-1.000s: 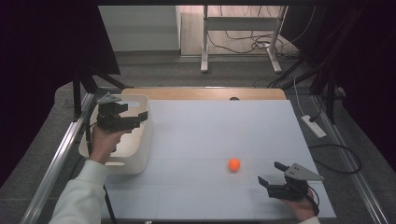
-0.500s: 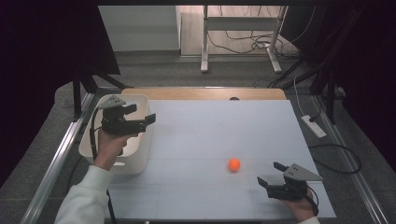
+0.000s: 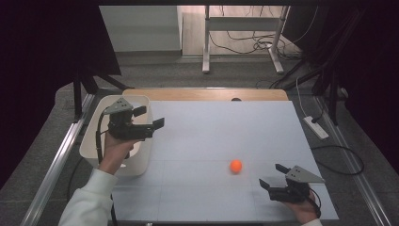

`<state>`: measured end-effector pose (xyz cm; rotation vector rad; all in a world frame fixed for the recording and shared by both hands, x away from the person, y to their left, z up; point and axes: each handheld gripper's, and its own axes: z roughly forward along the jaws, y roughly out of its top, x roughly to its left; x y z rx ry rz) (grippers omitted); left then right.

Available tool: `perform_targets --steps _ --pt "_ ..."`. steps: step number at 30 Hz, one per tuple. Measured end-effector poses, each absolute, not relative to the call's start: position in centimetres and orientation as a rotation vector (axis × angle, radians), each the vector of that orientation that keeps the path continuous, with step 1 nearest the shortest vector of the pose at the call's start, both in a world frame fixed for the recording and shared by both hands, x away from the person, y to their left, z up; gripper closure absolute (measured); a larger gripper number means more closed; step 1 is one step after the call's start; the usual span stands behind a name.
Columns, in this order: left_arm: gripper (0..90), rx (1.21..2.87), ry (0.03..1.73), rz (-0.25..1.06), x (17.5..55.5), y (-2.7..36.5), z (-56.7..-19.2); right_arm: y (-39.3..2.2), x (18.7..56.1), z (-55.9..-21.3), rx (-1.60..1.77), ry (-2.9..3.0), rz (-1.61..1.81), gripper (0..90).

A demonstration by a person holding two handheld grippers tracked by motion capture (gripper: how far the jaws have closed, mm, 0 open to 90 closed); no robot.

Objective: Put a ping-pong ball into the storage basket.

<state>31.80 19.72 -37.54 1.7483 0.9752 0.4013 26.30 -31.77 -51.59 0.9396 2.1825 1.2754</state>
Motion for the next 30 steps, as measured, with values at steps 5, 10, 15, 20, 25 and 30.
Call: perform_targets --steps 5,10,15,20,25,30 --pt "12.3 1.755 0.943 0.399 31.4 18.9 -37.4 -31.6 26.3 -51.6 0.939 2.184 1.268 13.2" --pt "12.3 1.755 0.922 0.391 31.2 18.2 -37.4 -31.7 26.3 -51.6 0.941 2.181 1.275 13.2" --pt "12.4 1.761 0.896 0.373 30.9 17.4 -37.6 -31.7 26.3 -51.6 0.95 2.181 1.277 13.1" --pt "12.3 1.785 0.861 0.365 30.6 16.1 -37.7 -31.6 26.3 -51.6 0.95 2.181 1.269 13.1" --pt "12.3 1.791 0.846 0.364 30.6 15.5 -37.9 -31.6 26.4 -51.6 0.958 2.179 1.273 13.1" --pt "12.3 1.791 0.846 0.342 30.7 15.0 -38.5 -31.5 26.5 -51.6 0.95 2.182 1.268 13.1"
